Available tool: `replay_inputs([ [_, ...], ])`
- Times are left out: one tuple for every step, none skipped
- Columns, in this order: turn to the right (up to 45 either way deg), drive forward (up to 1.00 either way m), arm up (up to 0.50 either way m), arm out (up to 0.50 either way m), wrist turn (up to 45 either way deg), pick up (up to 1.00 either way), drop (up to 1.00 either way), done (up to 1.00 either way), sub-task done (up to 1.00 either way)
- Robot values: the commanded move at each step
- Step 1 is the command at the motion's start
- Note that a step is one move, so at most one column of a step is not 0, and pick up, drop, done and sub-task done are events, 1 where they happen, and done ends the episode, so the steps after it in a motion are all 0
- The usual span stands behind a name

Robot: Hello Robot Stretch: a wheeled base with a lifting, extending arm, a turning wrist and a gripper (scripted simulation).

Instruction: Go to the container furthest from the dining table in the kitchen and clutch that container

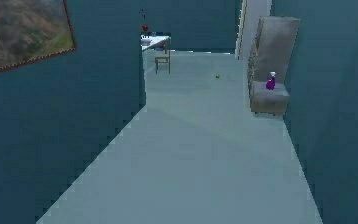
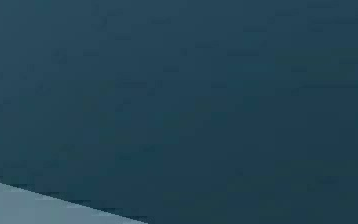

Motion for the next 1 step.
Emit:
replay_inputs([
  [-3.0, 0.0, 0.0, 0.0, 0.0, 0.0, 0.0, 0.0, 0.0],
])
